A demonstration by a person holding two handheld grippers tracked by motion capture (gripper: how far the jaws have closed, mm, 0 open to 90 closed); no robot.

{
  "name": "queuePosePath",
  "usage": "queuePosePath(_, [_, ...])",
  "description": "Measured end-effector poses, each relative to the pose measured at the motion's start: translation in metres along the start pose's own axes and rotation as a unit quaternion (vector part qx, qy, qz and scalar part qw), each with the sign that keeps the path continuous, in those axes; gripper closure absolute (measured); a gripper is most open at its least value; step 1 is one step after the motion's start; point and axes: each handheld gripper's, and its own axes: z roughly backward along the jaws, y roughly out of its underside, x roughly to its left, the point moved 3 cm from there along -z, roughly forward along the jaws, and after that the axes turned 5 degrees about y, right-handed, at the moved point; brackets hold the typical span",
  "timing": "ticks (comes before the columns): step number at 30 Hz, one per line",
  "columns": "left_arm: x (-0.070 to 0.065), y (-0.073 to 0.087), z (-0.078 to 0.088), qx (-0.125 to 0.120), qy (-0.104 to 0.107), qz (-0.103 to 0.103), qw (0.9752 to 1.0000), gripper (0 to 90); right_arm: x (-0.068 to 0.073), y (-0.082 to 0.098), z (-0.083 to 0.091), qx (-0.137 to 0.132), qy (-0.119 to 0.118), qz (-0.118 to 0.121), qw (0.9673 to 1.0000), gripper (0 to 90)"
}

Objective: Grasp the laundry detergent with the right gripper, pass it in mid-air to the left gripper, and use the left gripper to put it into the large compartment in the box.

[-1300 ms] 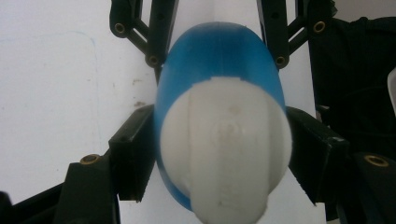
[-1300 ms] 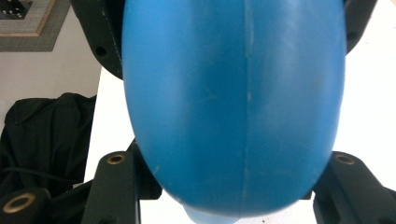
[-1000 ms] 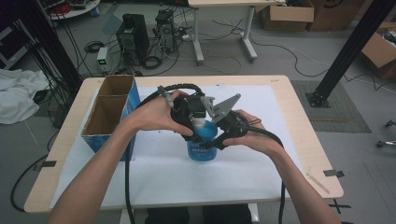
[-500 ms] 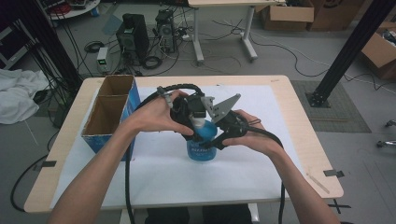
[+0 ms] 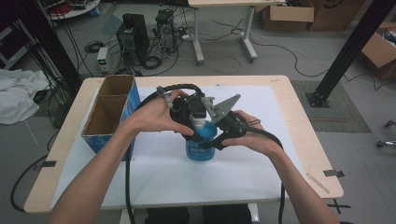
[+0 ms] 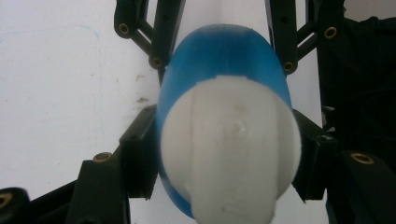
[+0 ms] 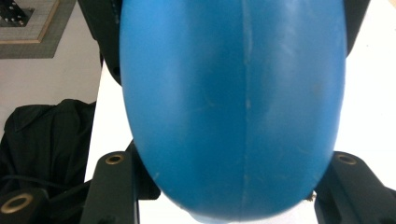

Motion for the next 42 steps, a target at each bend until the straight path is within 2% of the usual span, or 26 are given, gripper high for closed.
queuePosePath(4, [0.0,0.0,-0.002,0.003,0.005,0.003,1.0,38.3,0.0,0.002,-0.002,-0.006,-0.004,-0.005,1.0,43.8])
queuePosePath(20, [0.001,-0.001,-0.005,0.005,0.001,0.005,1.0,38.3,0.0,0.004,0.002,-0.02,0.005,-0.013,0.9997,40.2])
queuePosePath(42, [0.0,0.001,0.0,0.0,0.0,0.01,0.9999,38.3,-0.001,0.011,-0.001,-0.011,0.0,-0.025,0.9996,30.8])
